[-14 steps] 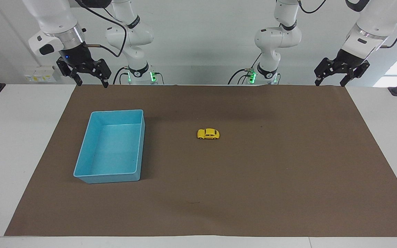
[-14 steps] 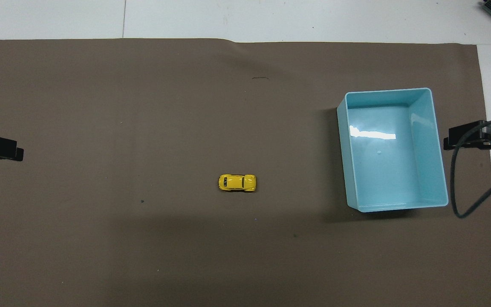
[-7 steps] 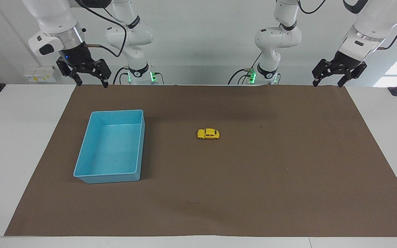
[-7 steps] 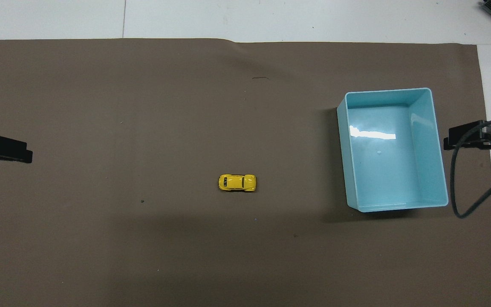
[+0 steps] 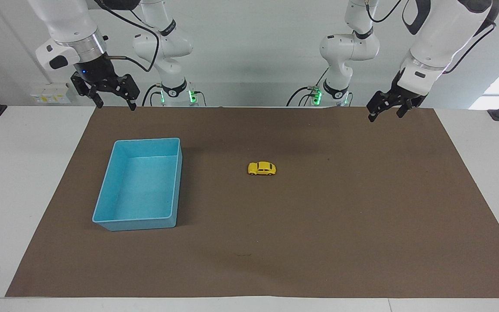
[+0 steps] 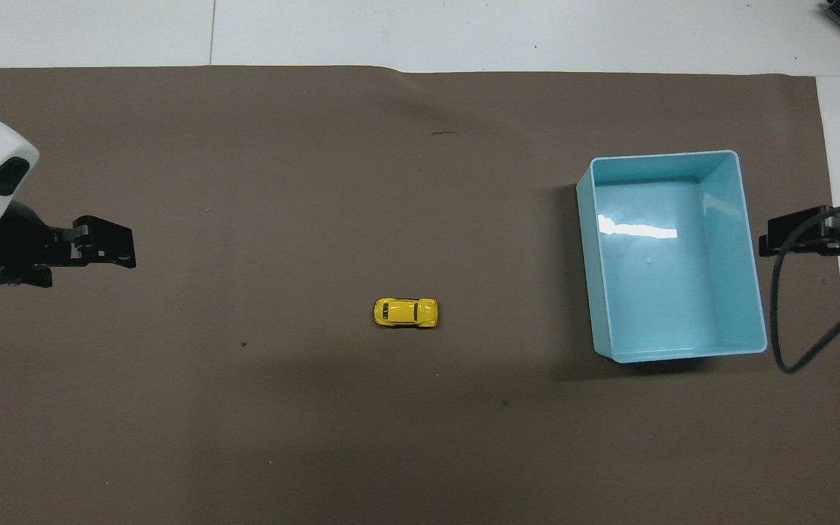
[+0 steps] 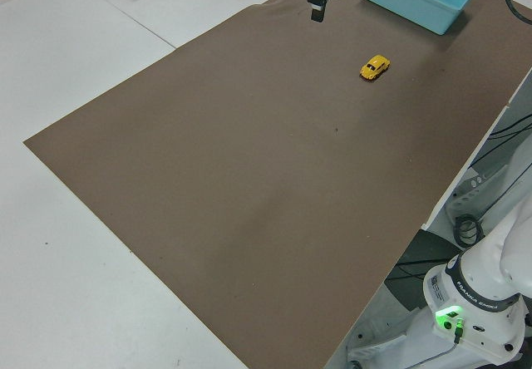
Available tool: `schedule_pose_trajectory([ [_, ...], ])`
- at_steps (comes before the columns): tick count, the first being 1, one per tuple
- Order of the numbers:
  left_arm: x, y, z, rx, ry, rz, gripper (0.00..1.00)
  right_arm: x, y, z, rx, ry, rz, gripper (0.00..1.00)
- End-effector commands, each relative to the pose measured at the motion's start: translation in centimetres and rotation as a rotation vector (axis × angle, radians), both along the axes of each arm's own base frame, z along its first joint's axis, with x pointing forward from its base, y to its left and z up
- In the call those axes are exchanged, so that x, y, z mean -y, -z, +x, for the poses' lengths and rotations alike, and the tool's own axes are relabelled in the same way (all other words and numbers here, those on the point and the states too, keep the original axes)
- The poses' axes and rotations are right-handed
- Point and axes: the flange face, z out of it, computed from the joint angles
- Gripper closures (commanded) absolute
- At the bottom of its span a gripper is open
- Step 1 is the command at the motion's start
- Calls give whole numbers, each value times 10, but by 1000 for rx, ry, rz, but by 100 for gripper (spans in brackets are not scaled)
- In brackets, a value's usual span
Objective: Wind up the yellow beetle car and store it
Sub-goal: 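Move the left gripper over the yellow toy car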
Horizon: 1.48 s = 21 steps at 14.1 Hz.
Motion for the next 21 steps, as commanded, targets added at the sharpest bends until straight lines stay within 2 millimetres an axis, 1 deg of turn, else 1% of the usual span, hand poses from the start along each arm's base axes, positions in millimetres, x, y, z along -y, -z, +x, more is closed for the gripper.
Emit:
schedule_pose_trajectory([
  [1,26,19,-5,11,-101,4,0,3,-2,0,1,-20,8,0],
  [3,37,26,-6,11,-180,-17,0,4,-2,0,1,-19,8,0],
  [4,39,29,-5,7,-239,-32,0,3,-2,0,1,-20,8,0],
  [6,52,34,-4,-10,-362,-50,0,4,-2,0,1,-19,8,0],
  [8,55,37,-3,-25,-482,-61,0,3,-2,0,1,-20,8,0],
  [10,64,41,-3,-32,-592,-85,0,4,-2,0,1,-19,8,0],
  [12,81,52,-3,-46,-761,-87,0,3,-2,0,1,-20,8,0],
  [14,101,63,3,-46,-957,-102,0,3,-2,0,1,-20,8,0],
  [16,123,72,5,-48,-1086,-118,0,3,-2,0,1,-20,8,0],
  [19,158,96,0,-81,-1178,-94,0,4,-2,0,1,-19,8,0],
  [20,172,108,-3,-91,-1191,-79,0,4,-2,0,1,-19,8,0],
  [21,191,125,-5,-97,-1191,-64,0,3,-2,0,1,-20,8,0],
])
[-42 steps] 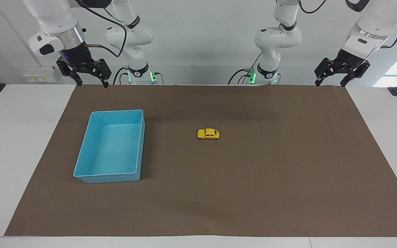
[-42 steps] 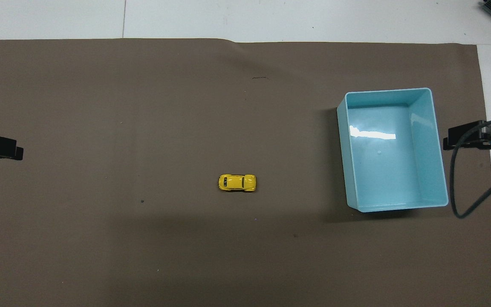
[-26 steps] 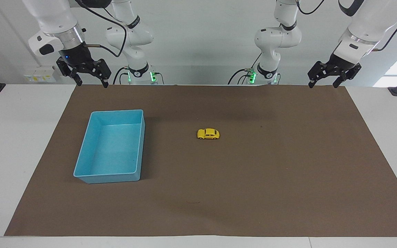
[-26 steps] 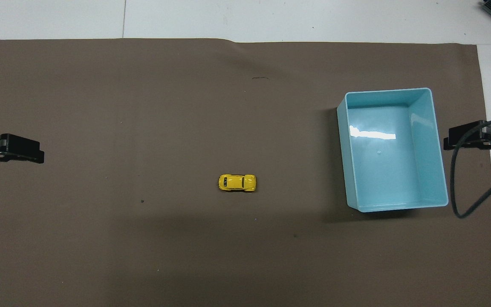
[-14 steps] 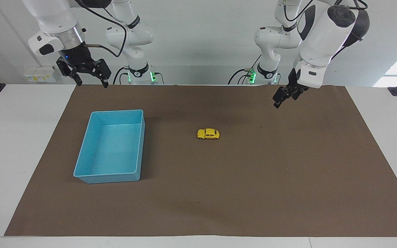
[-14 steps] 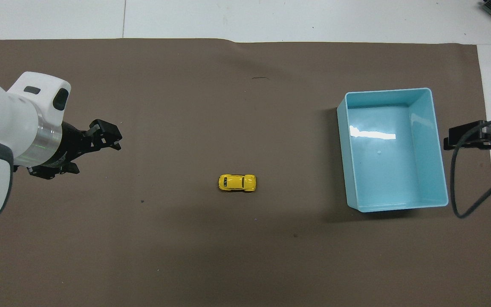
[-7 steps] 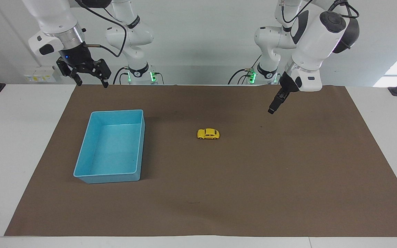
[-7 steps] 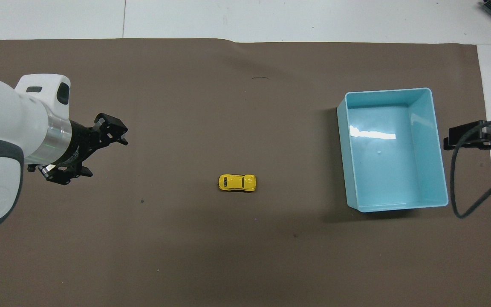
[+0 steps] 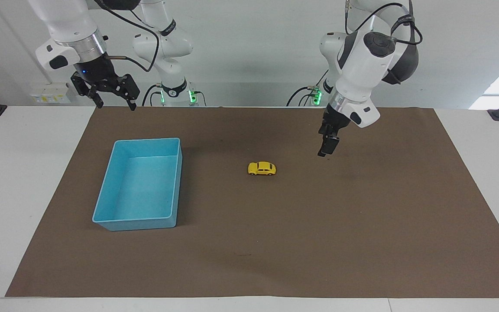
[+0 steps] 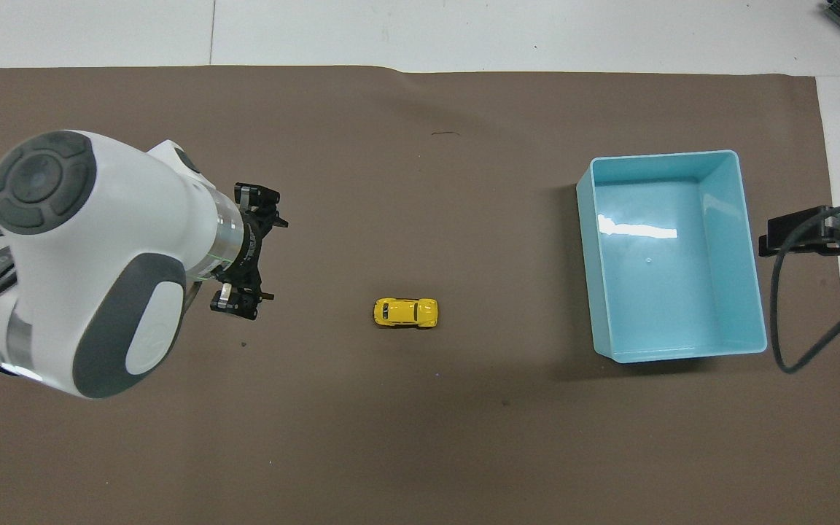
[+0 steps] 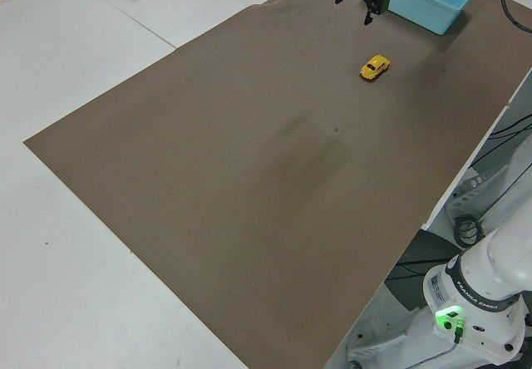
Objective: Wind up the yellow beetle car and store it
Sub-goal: 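Move the left gripper over the yellow toy car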
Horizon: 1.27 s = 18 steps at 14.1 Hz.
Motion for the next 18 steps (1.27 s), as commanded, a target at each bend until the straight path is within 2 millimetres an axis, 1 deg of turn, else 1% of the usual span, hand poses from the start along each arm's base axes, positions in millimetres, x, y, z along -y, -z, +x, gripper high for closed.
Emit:
schedule_pose_trajectory([
  [1,43,40,-5,-22,-50,3,0,4,-2,0,1,-19,8,0],
  [2,56,54,-5,-22,-82,2,0,4,-2,0,1,-19,8,0],
  [5,88,78,-15,-26,-97,3,0,4,-2,0,1,-19,8,0],
  [7,105,94,-22,-38,-115,11,0,4,-2,0,1,-19,8,0],
  [8,112,98,-26,-44,-116,14,0,3,-2,0,1,-20,8,0],
  [10,132,115,-35,-44,-139,13,0,3,-2,0,1,-20,8,0],
  [11,138,125,-39,-50,-140,30,0,3,-2,0,1,-20,8,0],
  [12,152,147,-47,-55,-126,75,0,3,-2,0,1,-20,8,0],
  [13,161,165,-55,-50,-122,113,0,3,-2,0,1,-20,8,0],
  [14,161,174,-54,-50,-128,122,0,3,-2,0,1,-20,8,0],
  [18,157,176,-51,-54,-145,127,0,4,-2,0,1,-19,8,0],
])
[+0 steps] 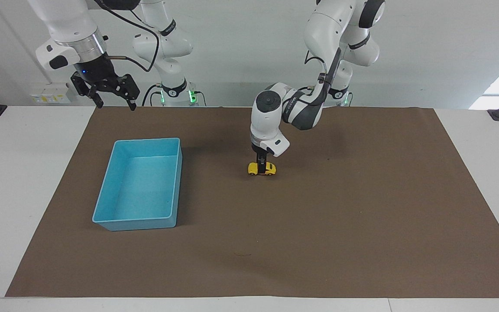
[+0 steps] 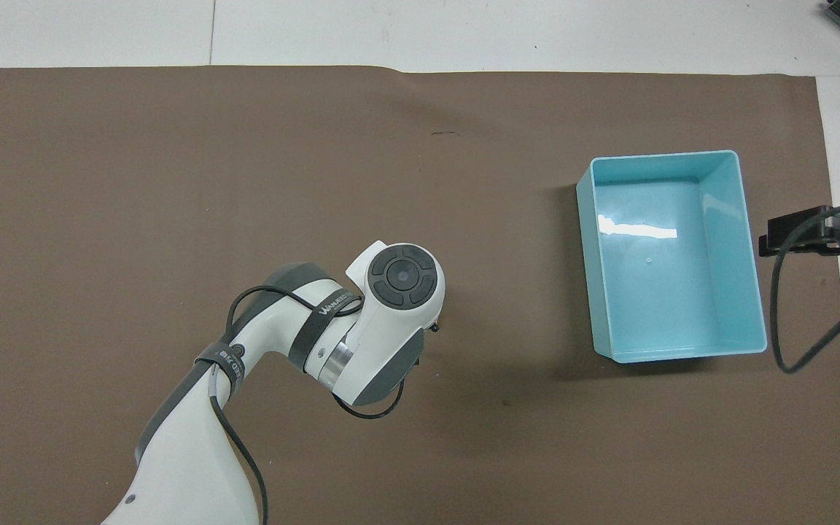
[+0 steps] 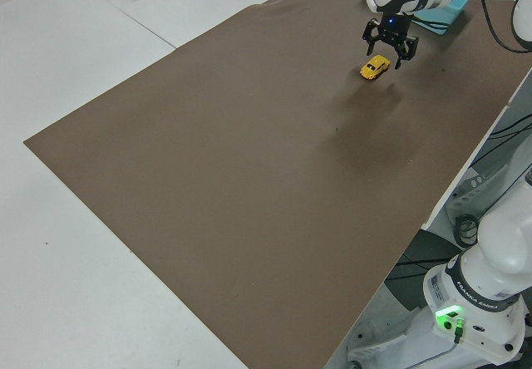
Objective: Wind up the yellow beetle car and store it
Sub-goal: 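Move the left gripper over the yellow toy car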
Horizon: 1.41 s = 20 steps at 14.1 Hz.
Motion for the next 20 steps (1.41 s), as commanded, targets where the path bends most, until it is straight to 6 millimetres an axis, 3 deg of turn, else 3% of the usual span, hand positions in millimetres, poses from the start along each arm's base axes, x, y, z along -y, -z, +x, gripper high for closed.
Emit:
schedule_pose_trajectory([
  [1,-5,-5,5,27,-37,8,0,4,-2,0,1,-19,8,0],
  [3,-6,-5,6,28,-58,8,0,3,-2,0,1,-20,8,0],
  [6,-7,-5,8,34,-65,6,55,4,-2,0,1,-19,8,0],
  [8,-8,-5,9,38,-67,2,83,3,-2,0,1,-20,8,0],
  [11,-10,-3,9,38,-69,4,88,4,-2,0,1,-19,8,0],
  [15,-30,8,16,36,-72,30,88,3,-2,0,1,-20,8,0],
  [20,-76,21,42,43,-124,52,87,3,-2,0,1,-20,8,0],
])
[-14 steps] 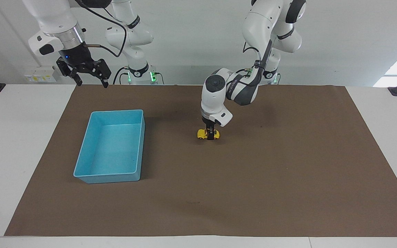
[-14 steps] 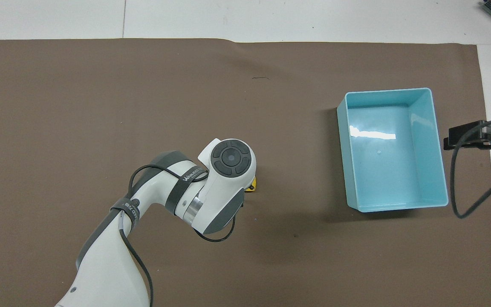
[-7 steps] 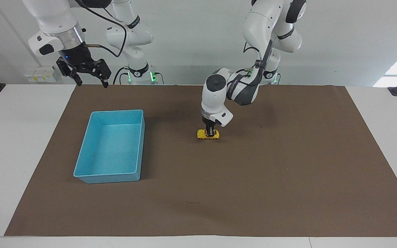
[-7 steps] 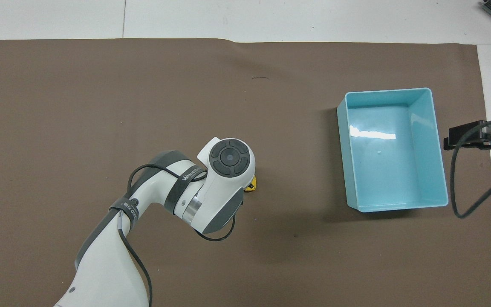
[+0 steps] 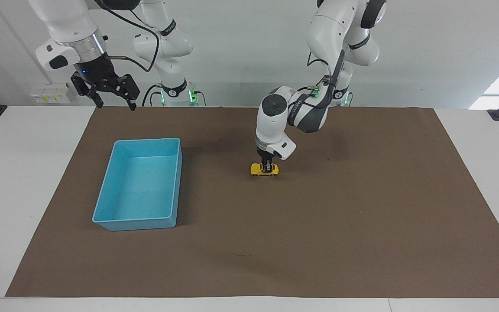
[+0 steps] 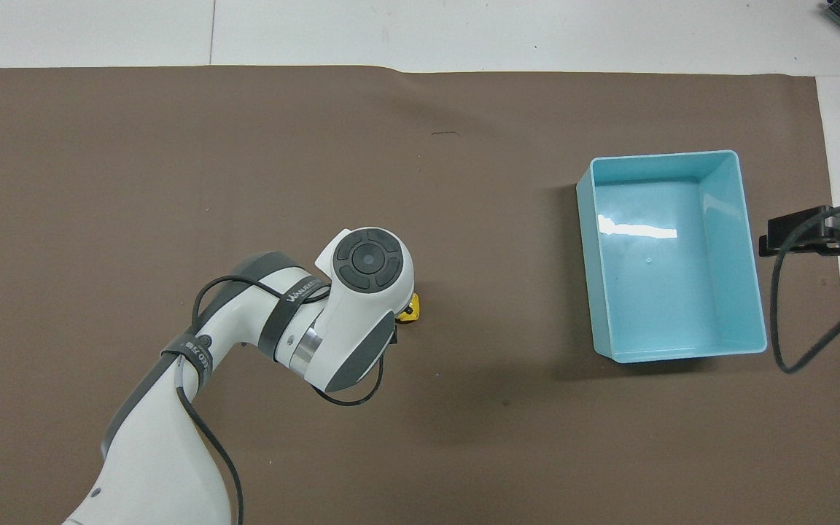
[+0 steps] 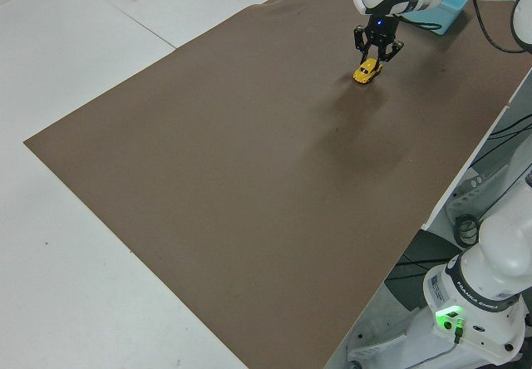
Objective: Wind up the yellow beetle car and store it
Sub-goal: 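Move the left gripper over the yellow toy car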
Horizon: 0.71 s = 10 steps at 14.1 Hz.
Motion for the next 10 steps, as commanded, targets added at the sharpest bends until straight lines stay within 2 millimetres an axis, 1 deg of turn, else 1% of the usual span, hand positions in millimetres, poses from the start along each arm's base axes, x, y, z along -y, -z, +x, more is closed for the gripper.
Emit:
schedule_pose_trajectory([
  [1,-42,26,20,21,-18,35,87,3,-2,0,1,-20,8,0],
  [3,-55,30,24,18,-20,46,87,4,-2,0,-1,-19,8,0],
  [4,-68,34,30,19,-38,51,87,4,-2,0,1,-19,8,0],
  [6,-83,38,33,24,-49,62,87,4,-2,0,1,-19,8,0],
  [7,-95,40,38,27,-59,71,86,3,-2,0,1,-20,8,0],
  [10,-116,44,44,26,-71,95,85,4,-2,0,1,-19,8,0],
])
